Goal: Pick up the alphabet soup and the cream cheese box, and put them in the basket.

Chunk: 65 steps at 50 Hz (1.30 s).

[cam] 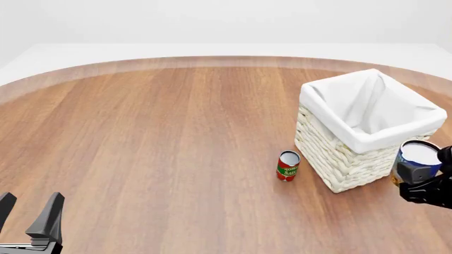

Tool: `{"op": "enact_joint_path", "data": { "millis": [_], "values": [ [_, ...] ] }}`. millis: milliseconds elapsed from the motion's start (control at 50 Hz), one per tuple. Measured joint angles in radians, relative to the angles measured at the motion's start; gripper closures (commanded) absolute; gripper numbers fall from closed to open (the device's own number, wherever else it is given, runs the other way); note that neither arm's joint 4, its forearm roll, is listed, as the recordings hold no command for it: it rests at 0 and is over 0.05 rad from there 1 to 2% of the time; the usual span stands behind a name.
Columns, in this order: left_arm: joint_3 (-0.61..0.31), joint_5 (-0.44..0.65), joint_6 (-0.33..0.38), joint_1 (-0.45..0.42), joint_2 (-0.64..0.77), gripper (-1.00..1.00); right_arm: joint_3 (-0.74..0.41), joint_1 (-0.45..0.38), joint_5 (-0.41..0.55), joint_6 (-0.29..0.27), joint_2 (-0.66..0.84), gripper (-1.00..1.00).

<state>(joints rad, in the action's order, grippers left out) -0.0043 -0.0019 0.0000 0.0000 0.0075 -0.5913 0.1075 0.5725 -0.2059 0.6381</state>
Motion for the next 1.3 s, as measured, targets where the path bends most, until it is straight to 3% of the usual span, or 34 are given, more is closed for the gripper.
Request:
{"op": "enact_joint_path", "data": {
  "millis": [1300],
  "values": [
    [0.0, 0.0, 0.0, 0.0, 0.0, -1.0, -0.337, -0.04, -0.005, -0.032, 0.252, 1.0]
  ]
}}
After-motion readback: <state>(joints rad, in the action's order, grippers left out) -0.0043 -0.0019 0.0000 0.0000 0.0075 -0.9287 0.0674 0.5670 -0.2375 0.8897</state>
